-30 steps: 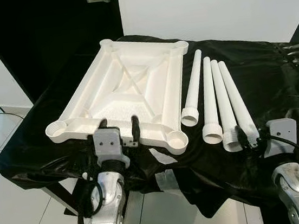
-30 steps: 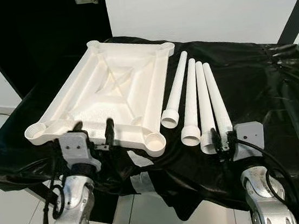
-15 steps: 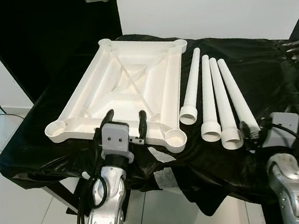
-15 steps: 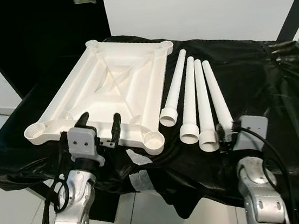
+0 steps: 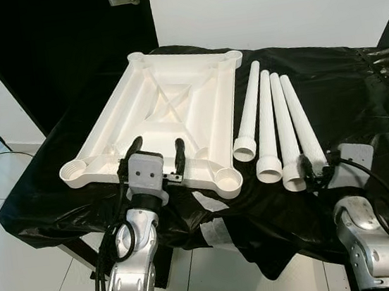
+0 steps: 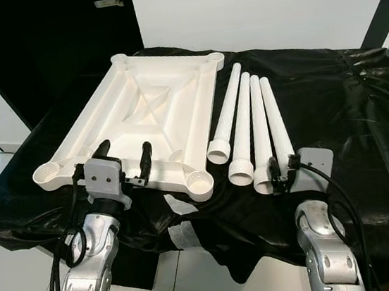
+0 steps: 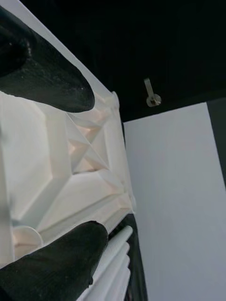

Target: Building children table

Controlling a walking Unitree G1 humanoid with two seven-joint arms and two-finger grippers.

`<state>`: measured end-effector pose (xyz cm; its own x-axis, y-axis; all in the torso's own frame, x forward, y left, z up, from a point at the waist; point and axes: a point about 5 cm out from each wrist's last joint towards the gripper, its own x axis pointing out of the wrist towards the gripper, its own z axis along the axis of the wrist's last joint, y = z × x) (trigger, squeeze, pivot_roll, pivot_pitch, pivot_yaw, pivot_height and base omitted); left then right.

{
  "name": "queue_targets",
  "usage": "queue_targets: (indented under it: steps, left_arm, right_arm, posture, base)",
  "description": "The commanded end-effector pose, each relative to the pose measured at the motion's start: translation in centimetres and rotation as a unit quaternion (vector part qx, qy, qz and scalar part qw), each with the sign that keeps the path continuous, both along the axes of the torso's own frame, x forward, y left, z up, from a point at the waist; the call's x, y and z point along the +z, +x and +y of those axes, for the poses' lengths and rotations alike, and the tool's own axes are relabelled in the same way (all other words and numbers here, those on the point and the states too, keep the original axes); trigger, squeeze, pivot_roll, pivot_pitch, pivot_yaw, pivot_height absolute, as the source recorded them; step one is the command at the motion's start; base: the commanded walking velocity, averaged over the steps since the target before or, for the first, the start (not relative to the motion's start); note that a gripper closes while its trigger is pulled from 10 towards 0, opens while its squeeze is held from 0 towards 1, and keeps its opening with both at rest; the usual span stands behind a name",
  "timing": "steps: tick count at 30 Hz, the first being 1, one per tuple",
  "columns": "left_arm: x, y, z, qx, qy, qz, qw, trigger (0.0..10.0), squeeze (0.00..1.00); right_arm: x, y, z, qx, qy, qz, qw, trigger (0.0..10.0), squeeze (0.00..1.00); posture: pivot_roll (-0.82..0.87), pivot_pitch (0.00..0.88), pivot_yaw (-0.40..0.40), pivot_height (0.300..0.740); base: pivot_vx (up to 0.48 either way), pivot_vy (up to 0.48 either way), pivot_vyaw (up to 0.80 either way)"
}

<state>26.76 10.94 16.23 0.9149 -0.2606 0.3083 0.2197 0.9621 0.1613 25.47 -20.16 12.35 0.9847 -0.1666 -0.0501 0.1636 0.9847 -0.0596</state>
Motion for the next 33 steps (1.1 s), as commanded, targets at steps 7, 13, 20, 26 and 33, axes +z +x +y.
queue_targets:
  steps: [7,13,20,26,33]
  left_arm:
    - [-0.7,-0.1,-0.8,-0.021,0.004,0.014,1.0,10.0,0.0]
    - [-0.5,0.1,-1.3,-0.037,0.004,0.016,0.999,10.0,0.0]
    - [-0.4,0.5,-2.0,-0.062,0.011,0.017,0.998,10.0,0.0]
    - [-0.5,0.8,-2.7,-0.08,0.013,0.022,0.996,10.0,0.0]
    - [-0.8,0.9,-3.7,-0.093,0.013,0.025,0.995,10.0,0.0]
  right_arm:
    - [0.3,0.2,-0.8,-0.03,-0.011,0.035,0.999,10.0,0.0]
    - [1.8,0.2,-1.5,-0.048,-0.023,0.04,0.998,10.0,1.0]
    - [3.0,0.2,-2.5,-0.058,-0.012,0.066,0.996,10.0,1.0]
    - [2.9,0.8,-3.5,-0.043,-0.009,0.115,0.992,10.0,0.0]
    - [1.9,2.0,-3.8,0.001,-0.018,0.161,0.987,10.0,0.0]
  posture:
    - [0.27,0.0,-0.013,0.74]
    - [0.25,0.0,0.005,0.74]
    - [0.21,0.0,0.018,0.74]
    - [0.18,0.0,0.02,0.74]
    - [0.18,0.0,0.007,0.74]
  base:
    - [0.0,0.0,0.0]
    - [0.0,0.0,0.0]
    - [0.0,0.0,0.0]
    - [0.0,0.0,0.0]
    - [0.0,0.0,0.0]
